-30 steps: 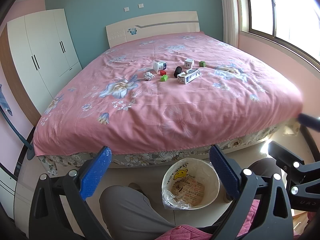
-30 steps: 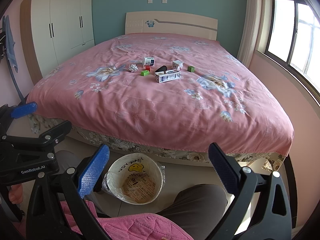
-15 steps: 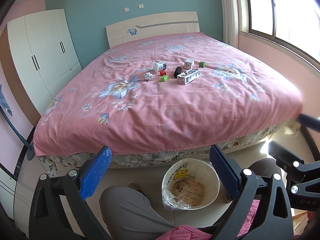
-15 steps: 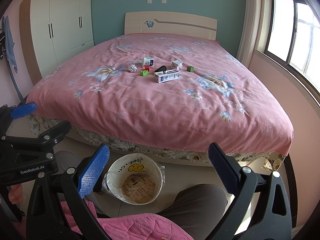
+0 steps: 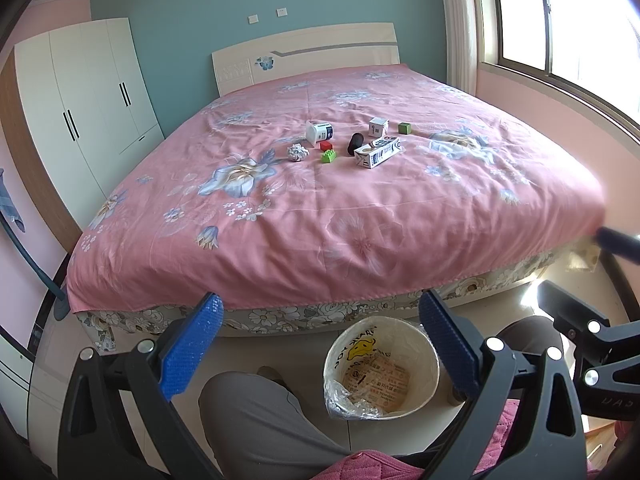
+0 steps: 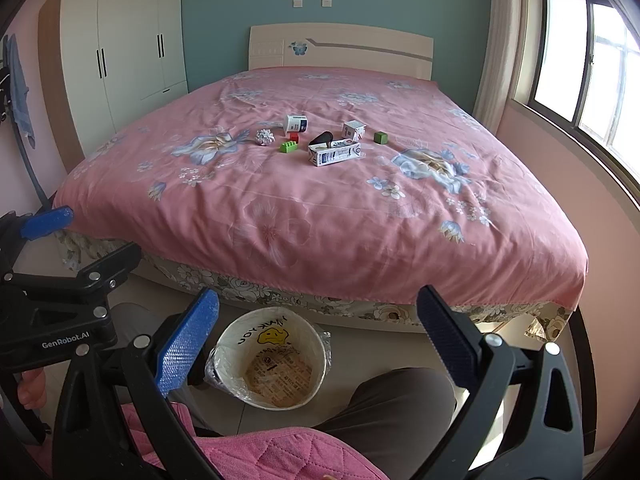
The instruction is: Collect trash
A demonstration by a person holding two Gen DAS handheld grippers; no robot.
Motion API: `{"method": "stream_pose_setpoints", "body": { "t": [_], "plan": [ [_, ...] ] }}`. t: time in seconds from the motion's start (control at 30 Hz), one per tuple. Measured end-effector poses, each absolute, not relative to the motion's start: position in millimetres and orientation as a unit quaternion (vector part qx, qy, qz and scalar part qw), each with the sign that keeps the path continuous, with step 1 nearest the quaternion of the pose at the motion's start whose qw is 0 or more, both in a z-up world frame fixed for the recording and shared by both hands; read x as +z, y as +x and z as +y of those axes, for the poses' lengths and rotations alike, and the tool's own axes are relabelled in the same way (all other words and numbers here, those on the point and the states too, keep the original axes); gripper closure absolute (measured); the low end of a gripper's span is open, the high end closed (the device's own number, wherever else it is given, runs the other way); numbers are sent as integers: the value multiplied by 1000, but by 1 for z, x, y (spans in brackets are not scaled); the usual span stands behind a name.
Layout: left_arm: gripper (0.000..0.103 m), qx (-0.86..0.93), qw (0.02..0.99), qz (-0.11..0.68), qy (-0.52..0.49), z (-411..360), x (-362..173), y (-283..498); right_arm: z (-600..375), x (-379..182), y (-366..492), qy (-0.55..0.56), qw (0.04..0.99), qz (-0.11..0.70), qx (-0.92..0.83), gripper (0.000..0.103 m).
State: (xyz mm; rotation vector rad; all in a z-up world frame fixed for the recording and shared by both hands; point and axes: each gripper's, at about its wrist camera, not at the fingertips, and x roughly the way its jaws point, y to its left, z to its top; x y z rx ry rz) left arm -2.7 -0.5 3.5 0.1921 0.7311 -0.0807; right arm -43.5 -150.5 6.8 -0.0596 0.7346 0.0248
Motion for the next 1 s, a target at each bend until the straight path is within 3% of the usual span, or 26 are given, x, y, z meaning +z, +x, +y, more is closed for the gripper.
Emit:
{"method": "stream_pose_setpoints", "body": {
  "t": [1.0],
  "plan": [
    [3, -40, 929, 356, 94, 0, 3, -3, -149, 8, -44, -28, 933, 358, 13, 6]
  ]
}}
